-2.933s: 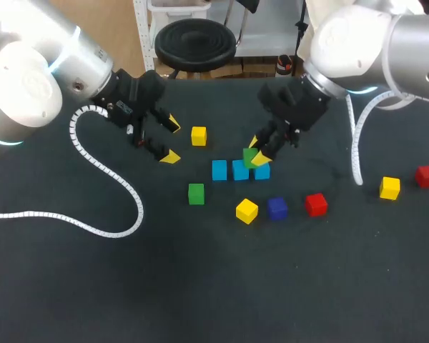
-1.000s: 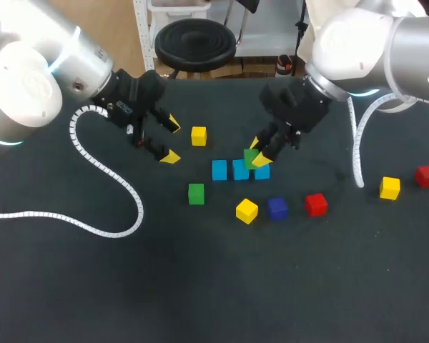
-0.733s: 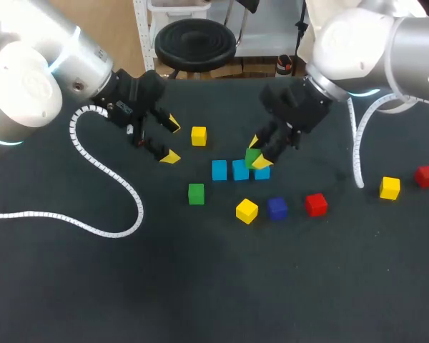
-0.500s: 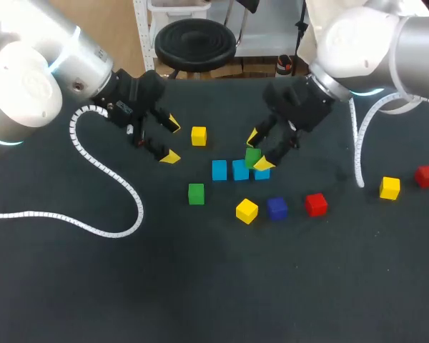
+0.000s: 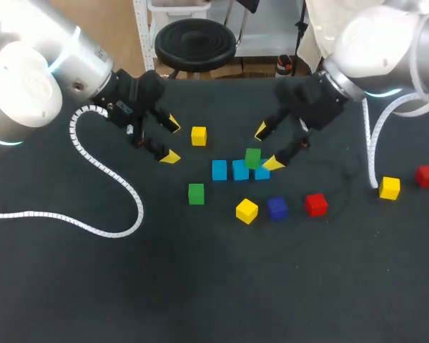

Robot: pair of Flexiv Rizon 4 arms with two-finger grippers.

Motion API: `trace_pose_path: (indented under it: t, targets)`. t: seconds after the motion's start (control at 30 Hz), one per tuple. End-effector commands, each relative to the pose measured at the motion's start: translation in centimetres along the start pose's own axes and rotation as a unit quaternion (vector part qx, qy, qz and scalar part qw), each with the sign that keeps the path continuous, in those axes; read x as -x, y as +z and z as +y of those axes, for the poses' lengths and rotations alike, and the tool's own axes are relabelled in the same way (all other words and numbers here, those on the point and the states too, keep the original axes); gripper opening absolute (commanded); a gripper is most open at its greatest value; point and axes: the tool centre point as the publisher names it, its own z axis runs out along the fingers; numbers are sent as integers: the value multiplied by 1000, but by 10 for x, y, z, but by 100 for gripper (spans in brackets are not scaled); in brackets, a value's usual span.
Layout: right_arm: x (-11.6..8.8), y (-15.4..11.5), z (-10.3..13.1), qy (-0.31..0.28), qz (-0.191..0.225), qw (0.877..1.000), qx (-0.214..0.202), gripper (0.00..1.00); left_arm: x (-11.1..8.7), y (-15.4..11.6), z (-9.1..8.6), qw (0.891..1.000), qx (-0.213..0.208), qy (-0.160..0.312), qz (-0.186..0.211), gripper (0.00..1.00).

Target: Place the blue cubes, place green cubes on the blue cubes, place the yellow cubes on the green cubes, then place the red cubes on the yellow cubes, and place purple cube on the red cubes.

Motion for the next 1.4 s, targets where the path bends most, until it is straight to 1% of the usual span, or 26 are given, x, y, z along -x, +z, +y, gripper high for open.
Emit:
trace_pose_path:
  t: [0.03,0.17,0.23,0.3,0.37,0.4,0.43,0.47,0.5,0.53,0.57,1.4]
  targets:
    - [2,8,-6,3,1,1000,6,96,-1,0,1,1000,-1,1,0,100]
    - [0,13,-7,7,0,1000,10,90,-1,0,1,1000,-1,1,0,100]
    - [-1,14,-8,9,0,1000,11,84,-1,0,1,1000,-1,1,0,100]
    - [0,14,-8,10,1,1000,12,69,-1,0,1,1000,-1,1,0,100]
    - [0,14,-9,8,3,1000,13,49,-1,0,1,1000,-1,1,0,100]
    - [1,14,-9,7,5,1000,13,43,-1,0,1,1000,-1,1,0,100]
    - [2,13,-9,6,6,1000,14,33,-1,0,1,1000,-1,1,0,100]
    - [2,13,-9,6,6,1000,14,29,-1,0,1,1000,-1,1,0,100]
    - [2,13,-9,5,6,1000,14,21,-1,0,1,1000,-1,1,0,100]
    - [2,13,-8,4,7,1000,15,4,-1,0,1,1000,-1,1,0,100]
    - [2,13,-8,4,7,1000,15,0,-1,0,1,1000,-1,1,0,100]
    - [5,10,5,-15,17,1000,19,0,-1,0,1,1000,-1,1,0,100]
